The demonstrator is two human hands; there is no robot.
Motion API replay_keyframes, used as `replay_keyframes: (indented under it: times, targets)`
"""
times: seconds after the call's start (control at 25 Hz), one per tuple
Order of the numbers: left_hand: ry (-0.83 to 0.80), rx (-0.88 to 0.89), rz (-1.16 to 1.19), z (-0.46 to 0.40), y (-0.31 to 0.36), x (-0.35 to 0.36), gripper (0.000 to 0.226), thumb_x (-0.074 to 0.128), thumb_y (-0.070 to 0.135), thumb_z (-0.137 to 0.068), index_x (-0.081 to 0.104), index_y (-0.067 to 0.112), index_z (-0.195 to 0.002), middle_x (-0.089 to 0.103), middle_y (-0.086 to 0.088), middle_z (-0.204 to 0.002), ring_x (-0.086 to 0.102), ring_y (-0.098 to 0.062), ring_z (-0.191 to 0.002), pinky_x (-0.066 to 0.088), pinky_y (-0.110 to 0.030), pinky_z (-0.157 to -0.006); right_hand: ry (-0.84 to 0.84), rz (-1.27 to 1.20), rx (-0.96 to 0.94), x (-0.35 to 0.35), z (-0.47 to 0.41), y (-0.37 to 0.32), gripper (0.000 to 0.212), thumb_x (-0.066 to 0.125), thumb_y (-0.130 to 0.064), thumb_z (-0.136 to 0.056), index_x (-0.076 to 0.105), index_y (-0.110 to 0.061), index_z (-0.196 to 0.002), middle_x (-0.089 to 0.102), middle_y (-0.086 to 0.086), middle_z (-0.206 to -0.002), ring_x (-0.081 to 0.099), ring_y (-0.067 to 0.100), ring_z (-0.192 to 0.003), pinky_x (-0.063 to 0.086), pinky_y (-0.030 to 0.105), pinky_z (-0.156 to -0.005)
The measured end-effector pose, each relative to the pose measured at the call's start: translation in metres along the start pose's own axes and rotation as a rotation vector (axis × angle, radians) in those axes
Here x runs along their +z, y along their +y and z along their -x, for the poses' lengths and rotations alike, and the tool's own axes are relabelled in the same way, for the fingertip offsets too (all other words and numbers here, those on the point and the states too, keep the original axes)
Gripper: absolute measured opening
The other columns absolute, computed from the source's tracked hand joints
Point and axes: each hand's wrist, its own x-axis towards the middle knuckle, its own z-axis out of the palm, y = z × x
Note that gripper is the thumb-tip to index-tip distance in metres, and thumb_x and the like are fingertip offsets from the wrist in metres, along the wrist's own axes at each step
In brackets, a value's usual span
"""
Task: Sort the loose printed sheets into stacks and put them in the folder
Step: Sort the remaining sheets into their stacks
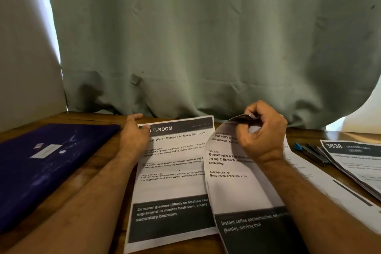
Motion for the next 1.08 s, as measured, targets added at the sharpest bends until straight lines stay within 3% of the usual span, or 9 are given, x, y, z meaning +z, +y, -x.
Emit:
replay_keyframes:
  times: [0.16, 0.4, 0.68, 0.84, 0.96, 1.08]
  targets:
    - [0.06, 0.051, 0.126, -0.002, 0.0, -0.001, 0.03, 0.054, 0.021, -0.103, 0.047, 0.03, -0.131, 0.061, 0.002, -0.097, 0.066, -0.009, -0.074, 0.048, -0.018, -0.046, -0.013, -0.025, 0.052, -0.002, 0.002, 0.012, 0.005, 0.057, -0.006, -0.067, 0.051, -0.006, -0.067, 0.052, 0.006, -0.064, 0.049, 0.024, -0.058, 0.049, 0.041, -0.053]
    - [0.066, 0.078, 0.207, -0.003, 0.001, 0.0, 0.024, 0.055, 0.021, -0.103, 0.051, 0.032, -0.123, 0.059, 0.007, -0.094, 0.068, -0.011, -0.074, 0.048, -0.014, -0.04, -0.171, 0.086, -0.003, 0.002, 0.01, 0.014, 0.009, 0.06, -0.011, -0.066, 0.052, -0.011, -0.07, 0.052, 0.0, -0.069, 0.048, 0.017, -0.062, 0.049, 0.036, -0.054]
    - [0.02, 0.116, 0.19, -0.004, 0.0, 0.002, 0.023, 0.057, 0.019, -0.101, 0.051, 0.033, -0.117, 0.061, 0.007, -0.095, 0.069, -0.013, -0.08, 0.051, -0.014, -0.043, -0.298, 0.107, -0.07, 0.009, 0.013, 0.006, 0.016, 0.067, 0.001, -0.066, 0.059, -0.009, -0.077, 0.057, 0.0, -0.076, 0.052, 0.016, -0.067, 0.05, 0.034, -0.062]
    - [0.02, 0.093, 0.185, -0.004, 0.001, 0.004, 0.024, 0.055, 0.018, -0.102, 0.054, 0.03, -0.123, 0.061, 0.004, -0.1, 0.068, -0.013, -0.08, 0.051, -0.016, -0.044, -0.276, 0.074, -0.109, 0.006, 0.012, 0.003, 0.012, 0.062, -0.005, -0.063, 0.058, -0.008, -0.074, 0.056, 0.0, -0.075, 0.05, 0.014, -0.066, 0.048, 0.028, -0.06]
    - [0.017, 0.097, 0.186, -0.003, 0.0, 0.003, 0.02, 0.056, 0.019, -0.102, 0.057, 0.028, -0.12, 0.063, 0.006, -0.095, 0.069, -0.012, -0.077, 0.051, -0.017, -0.045, -0.279, 0.12, -0.116, 0.012, 0.013, -0.001, 0.013, 0.067, -0.003, -0.073, 0.067, -0.008, -0.086, 0.063, 0.003, -0.084, 0.058, 0.017, -0.072, 0.054, 0.029, -0.068]
    - [-0.008, 0.102, 0.169, 0.0, 0.001, 0.003, 0.013, 0.057, 0.021, -0.102, 0.063, 0.029, -0.11, 0.068, 0.005, -0.089, 0.07, -0.009, -0.071, 0.05, -0.017, -0.044, -0.401, 0.186, -0.092, 0.025, 0.017, -0.007, 0.021, 0.065, -0.008, -0.088, 0.073, -0.011, -0.108, 0.066, 0.005, -0.1, 0.065, 0.022, -0.086, 0.054, 0.032, -0.084]
